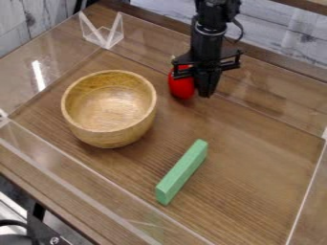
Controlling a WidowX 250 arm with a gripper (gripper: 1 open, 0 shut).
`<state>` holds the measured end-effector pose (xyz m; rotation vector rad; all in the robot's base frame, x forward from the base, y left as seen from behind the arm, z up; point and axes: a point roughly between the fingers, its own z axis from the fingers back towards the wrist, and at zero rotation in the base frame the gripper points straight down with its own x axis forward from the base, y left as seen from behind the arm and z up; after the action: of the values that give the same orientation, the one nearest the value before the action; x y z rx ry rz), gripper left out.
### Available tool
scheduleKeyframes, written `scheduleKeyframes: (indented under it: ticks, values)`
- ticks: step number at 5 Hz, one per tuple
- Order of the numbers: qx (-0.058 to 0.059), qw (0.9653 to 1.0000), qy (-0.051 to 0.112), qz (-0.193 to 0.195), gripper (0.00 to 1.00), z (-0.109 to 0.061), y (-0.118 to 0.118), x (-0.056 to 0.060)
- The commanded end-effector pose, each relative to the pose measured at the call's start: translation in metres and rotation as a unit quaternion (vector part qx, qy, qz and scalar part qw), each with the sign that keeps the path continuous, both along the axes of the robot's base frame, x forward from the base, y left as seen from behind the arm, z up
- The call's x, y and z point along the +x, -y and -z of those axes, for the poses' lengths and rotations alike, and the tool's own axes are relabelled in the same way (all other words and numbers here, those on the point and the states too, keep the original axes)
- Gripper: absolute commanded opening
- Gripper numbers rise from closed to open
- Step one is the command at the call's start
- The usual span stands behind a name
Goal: Move the red fruit to the left side of the table
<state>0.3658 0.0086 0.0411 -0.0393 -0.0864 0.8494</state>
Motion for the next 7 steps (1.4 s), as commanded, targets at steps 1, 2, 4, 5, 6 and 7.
scheduleKeyframes:
  ticks: [1, 2, 4, 5, 6, 7]
  values:
    - [-0.011, 0.9980, 0.061, 0.010, 0.00, -0.039, 0.009, 0.007]
    - [-0.023, 0.9959, 0.076, 0.044, 0.00, -0.043, 0.015, 0.006]
    - [-0.039, 0.9923, 0.094, 0.071, 0.00, -0.047, 0.021, 0.006]
    - [-0.043, 0.9917, 0.103, 0.064, 0.00, -0.052, 0.023, 0.005]
    - [-0.051, 0.9889, 0.108, 0.088, 0.00, -0.051, 0.025, 0.006]
    - [-0.058, 0.9855, 0.112, 0.113, 0.00, -0.050, 0.026, 0.007]
